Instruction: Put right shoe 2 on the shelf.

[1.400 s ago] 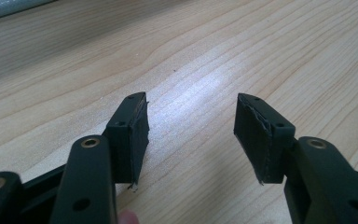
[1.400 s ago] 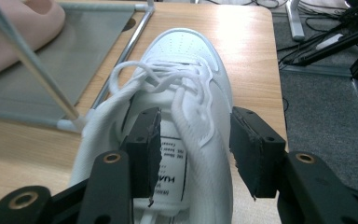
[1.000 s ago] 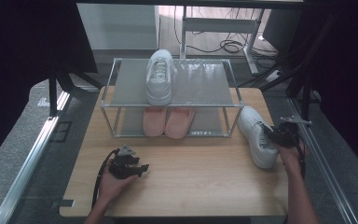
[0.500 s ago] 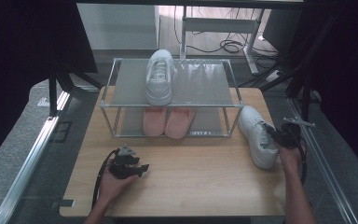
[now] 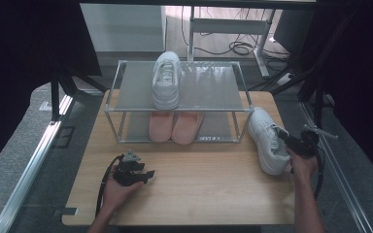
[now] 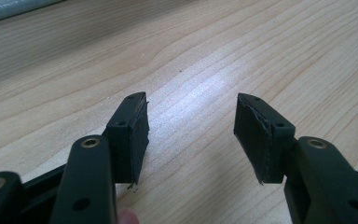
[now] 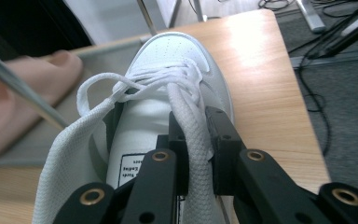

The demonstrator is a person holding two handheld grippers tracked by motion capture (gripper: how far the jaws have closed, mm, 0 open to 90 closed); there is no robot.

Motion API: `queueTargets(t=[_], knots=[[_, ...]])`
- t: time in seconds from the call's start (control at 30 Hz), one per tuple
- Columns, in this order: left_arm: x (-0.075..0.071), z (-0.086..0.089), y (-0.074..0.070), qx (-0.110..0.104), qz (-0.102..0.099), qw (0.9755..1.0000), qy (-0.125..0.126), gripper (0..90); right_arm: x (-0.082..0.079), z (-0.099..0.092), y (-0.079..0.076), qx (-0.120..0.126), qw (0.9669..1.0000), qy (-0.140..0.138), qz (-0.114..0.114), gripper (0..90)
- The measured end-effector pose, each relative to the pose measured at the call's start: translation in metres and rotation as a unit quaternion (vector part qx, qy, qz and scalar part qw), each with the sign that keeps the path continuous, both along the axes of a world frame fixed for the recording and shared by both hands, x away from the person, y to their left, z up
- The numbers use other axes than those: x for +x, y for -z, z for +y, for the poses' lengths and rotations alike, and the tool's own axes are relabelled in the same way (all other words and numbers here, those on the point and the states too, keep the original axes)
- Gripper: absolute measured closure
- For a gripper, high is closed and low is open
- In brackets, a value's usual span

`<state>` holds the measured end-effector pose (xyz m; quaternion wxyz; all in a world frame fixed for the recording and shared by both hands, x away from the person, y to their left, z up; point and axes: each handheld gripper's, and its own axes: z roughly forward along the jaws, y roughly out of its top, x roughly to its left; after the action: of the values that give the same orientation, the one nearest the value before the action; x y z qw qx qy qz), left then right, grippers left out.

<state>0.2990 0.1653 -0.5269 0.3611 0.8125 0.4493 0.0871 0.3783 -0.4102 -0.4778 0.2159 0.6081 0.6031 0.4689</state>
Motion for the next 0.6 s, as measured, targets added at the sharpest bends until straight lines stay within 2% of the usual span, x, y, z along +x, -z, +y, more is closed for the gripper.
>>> queueTargets(t=[0.17, 0.4, 0.6], knots=[[0.000, 0.000, 0.000, 0.000, 0.001, 1.0000, 0.000, 45.5, -0.010, 0.003, -0.005, 0.029, 0.9994, 0.008, -0.017, 81.5], [0.000, 0.000, 0.000, 0.000, 0.001, 1.0000, 0.000, 45.5, -0.024, 0.006, -0.011, 0.053, 0.9974, 0.020, -0.044, 81.4], [0.000, 0.000, 0.000, 0.000, -0.001, 1.0000, 0.002, 45.5, -0.038, 0.008, -0.017, 0.072, 0.9954, 0.019, -0.061, 81.3]])
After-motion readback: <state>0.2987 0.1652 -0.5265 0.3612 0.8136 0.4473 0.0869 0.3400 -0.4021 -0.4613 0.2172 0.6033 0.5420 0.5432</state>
